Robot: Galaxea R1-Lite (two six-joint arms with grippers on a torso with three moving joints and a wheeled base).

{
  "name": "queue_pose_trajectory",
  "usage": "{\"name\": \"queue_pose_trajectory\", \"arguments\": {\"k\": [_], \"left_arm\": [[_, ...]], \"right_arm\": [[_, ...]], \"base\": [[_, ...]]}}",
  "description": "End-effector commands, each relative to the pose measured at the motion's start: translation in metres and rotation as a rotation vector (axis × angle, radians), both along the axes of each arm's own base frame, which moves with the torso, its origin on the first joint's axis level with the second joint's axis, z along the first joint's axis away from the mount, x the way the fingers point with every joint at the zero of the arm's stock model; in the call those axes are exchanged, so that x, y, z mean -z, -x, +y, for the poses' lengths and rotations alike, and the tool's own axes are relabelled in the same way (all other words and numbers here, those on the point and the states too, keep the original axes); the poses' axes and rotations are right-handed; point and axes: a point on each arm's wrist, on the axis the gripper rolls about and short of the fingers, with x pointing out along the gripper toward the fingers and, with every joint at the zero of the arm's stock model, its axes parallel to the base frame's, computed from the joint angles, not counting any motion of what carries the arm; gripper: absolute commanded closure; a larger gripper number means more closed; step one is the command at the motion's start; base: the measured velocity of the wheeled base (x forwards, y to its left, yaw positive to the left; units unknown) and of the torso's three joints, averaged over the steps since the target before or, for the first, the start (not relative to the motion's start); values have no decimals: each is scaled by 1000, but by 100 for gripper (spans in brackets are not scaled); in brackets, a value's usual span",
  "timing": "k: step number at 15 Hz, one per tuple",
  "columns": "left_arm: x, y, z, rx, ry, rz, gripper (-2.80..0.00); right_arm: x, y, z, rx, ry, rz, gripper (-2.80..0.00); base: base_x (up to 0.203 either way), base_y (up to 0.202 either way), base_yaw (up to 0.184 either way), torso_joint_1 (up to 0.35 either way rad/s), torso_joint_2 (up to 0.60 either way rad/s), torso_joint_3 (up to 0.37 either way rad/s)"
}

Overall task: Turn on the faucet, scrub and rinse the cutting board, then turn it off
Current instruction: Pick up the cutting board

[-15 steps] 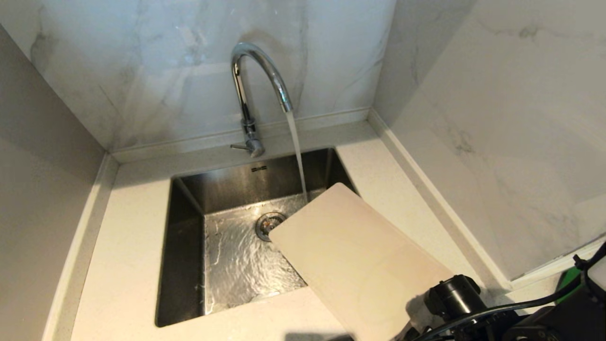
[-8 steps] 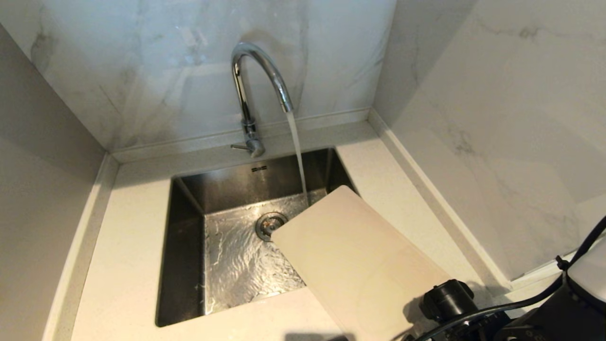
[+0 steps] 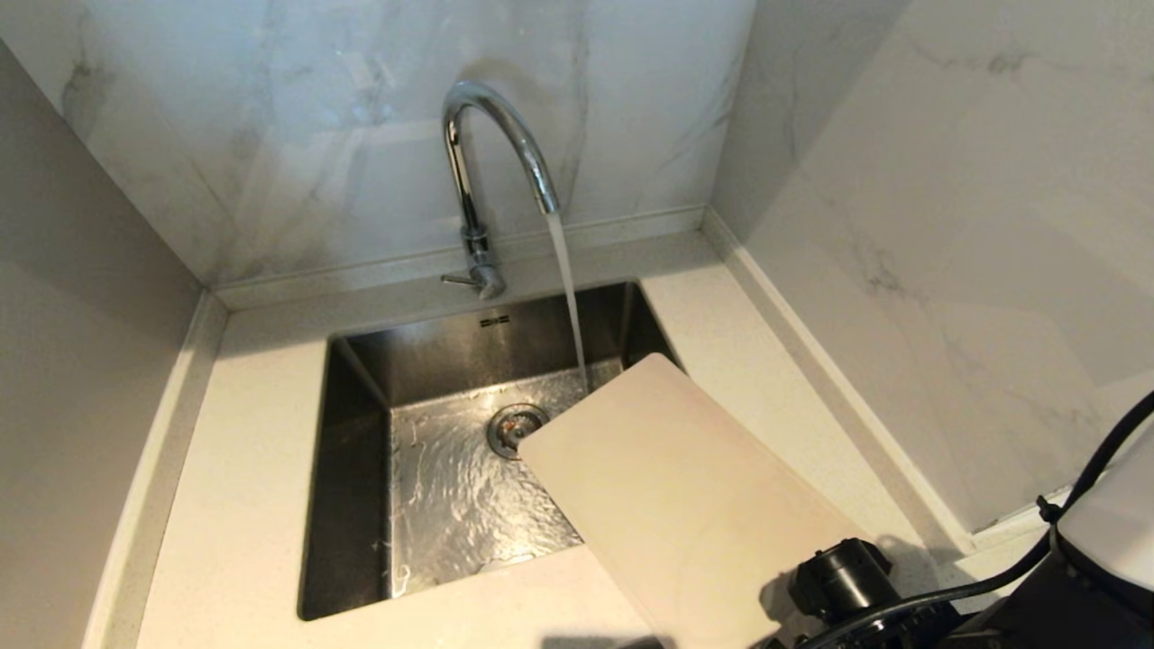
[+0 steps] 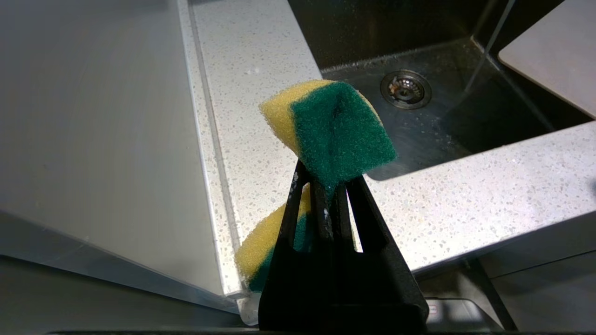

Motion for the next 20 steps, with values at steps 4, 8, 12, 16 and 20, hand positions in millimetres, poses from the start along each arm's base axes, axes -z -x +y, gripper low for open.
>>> {"name": "queue_pose_trajectory", "arguments": {"k": [4, 8, 12, 16, 20], "left_arm": [[0, 0, 0, -1, 0, -1, 0], [0, 0, 0, 0, 0, -1, 0], [0, 0, 0, -1, 0, 0, 0], [0, 0, 0, 0, 0, 0, 0], [0, 0, 0, 0, 0, -1, 0]], "right_arm": [[1, 4, 6, -24, 14, 1, -280], [2, 5, 9, -42, 16, 5, -280], [4, 6, 9, -41, 18, 16, -280], [8, 4, 10, -43, 20, 20, -280], [14, 3, 12, -43, 53, 30, -280]], "base": [[0, 0, 0, 0, 0, 0], [0, 0, 0, 0, 0, 0], [0, 0, 0, 0, 0, 0], [0, 0, 0, 0, 0, 0], [0, 0, 0, 0, 0, 0]]}}
